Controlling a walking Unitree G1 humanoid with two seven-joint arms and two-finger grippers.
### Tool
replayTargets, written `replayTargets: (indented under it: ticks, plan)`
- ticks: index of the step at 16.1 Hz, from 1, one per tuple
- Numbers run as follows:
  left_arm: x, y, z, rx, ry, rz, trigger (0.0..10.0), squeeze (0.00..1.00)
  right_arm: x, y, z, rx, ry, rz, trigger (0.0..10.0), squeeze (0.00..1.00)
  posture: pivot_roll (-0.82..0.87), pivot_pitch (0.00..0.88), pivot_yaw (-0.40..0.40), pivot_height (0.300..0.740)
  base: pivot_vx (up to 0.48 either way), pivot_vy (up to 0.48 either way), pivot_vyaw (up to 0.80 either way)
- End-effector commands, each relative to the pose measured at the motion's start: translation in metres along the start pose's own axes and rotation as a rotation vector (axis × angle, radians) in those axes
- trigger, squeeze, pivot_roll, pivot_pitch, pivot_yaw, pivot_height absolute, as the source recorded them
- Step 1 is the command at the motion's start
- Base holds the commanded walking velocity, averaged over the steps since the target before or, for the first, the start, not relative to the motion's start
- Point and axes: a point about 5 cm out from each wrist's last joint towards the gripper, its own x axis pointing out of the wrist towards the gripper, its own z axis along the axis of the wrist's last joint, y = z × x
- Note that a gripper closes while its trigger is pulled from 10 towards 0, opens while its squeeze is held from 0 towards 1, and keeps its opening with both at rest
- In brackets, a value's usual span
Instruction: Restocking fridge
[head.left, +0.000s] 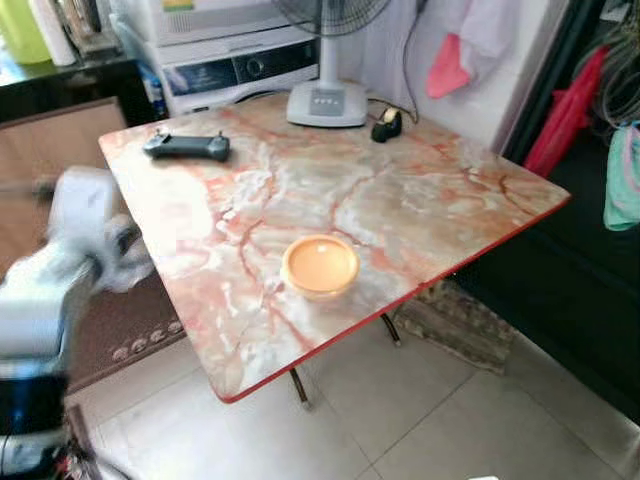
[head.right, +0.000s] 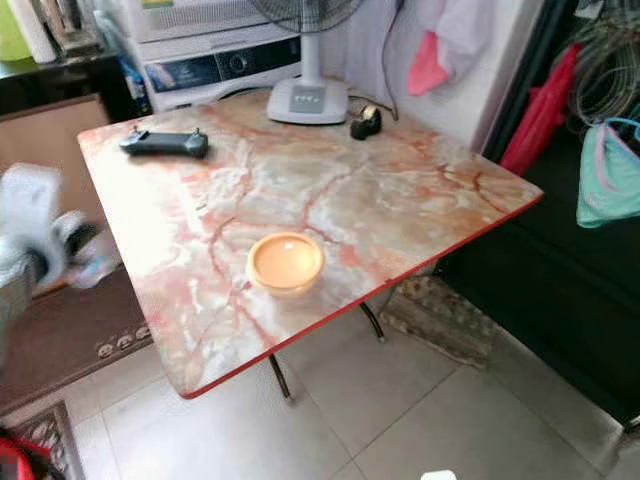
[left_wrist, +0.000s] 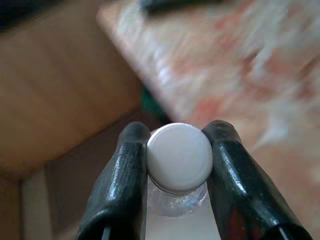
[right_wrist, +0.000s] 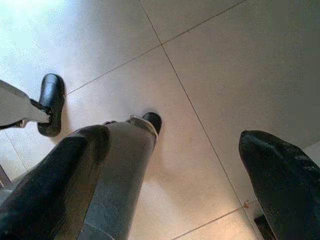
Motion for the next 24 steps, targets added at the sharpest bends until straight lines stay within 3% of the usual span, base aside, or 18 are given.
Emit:
replayTargets:
  ticks: [1,2,3,4,5,7,8,9,14,15,16,19,24]
  plan:
    - [0.003,0.017,-0.028,-0.007,0.02,0.108,10.0,0.0,0.0,-0.001,-0.002,-0.004,0.01,0.001,10.0,0.0,0.19,0.0,-0.03,0.74,0.0,0.0,0.0]
    - [0.004,0.022,-0.057,0.016,0.048,0.165,10.0,0.0,-0.001,-0.001,-0.002,-0.01,0.012,0.0,10.0,0.0,0.19,0.0,-0.029,0.74,0.0,0.0,0.0]
    - [0.003,0.019,-0.077,-0.009,0.07,0.141,10.0,0.0,-0.001,-0.001,-0.002,-0.01,0.012,0.0,10.0,0.0,0.19,0.0,-0.029,0.74,0.0,0.0,0.0]
    - [0.002,0.011,-0.104,-0.119,0.116,0.081,10.0,0.0,-0.001,-0.001,-0.002,-0.013,0.013,0.0,10.0,0.0,0.18,0.0,-0.026,0.74,0.0,0.0,0.0]
    - [0.0,0.003,-0.14,-0.169,0.184,0.066,10.0,0.0,-0.001,-0.001,-0.003,-0.014,0.014,0.0,10.0,0.0,0.18,0.0,-0.023,0.74,0.0,0.0,0.0]
    - [-0.016,-0.027,-0.204,-0.132,0.337,-0.021,10.0,0.0,-0.001,-0.001,-0.004,-0.005,0.011,-0.008,10.0,0.0,0.15,0.0,-0.017,0.74,0.0,0.0,0.0]
    - [-0.02,-0.034,-0.214,-0.134,0.358,-0.041,10.0,0.0,-0.001,-0.002,-0.004,-0.004,0.011,-0.013,10.0,0.0,0.15,0.0,-0.018,0.74,0.0,0.0,0.0]
    - [-0.027,-0.051,-0.233,-0.082,0.386,-0.095,10.0,0.0,-0.001,-0.003,-0.005,0.0,0.01,-0.028,10.0,0.0,0.15,0.0,-0.017,0.74,0.0,0.0,0.0]
    - [-0.028,-0.057,-0.244,-0.066,0.375,-0.12,10.0,0.0,-0.001,-0.003,-0.005,0.002,0.01,-0.037,10.0,0.0,0.15,0.0,-0.017,0.74,0.0,0.0,0.0]
    - [-0.046,-0.074,-0.273,0.032,0.503,-0.15,10.0,0.0,-0.001,-0.001,-0.006,0.09,-0.016,-0.064,10.0,0.0,0.11,0.0,0.006,0.74,0.0,0.0,0.0]
    - [-0.055,-0.081,-0.285,0.076,0.563,-0.154,10.0,0.0,-0.001,0.0,-0.006,0.127,-0.025,-0.076,10.0,0.0,0.1,0.0,0.009,0.74,0.0,0.0,0.0]
    - [-0.055,-0.097,-0.284,0.112,0.564,-0.237,10.0,0.0,0.0,0.003,-0.006,0.119,-0.02,-0.068,10.0,0.0,0.07,0.0,-0.001,0.74,0.0,0.0,0.0]
    - [-0.06,-0.111,-0.288,0.107,0.564,-0.24,10.0,0.0,-0.002,-0.004,-0.006,0.148,-0.037,-0.091,10.0,0.0,0.06,0.0,-0.003,0.74,0.0,0.0,0.0]
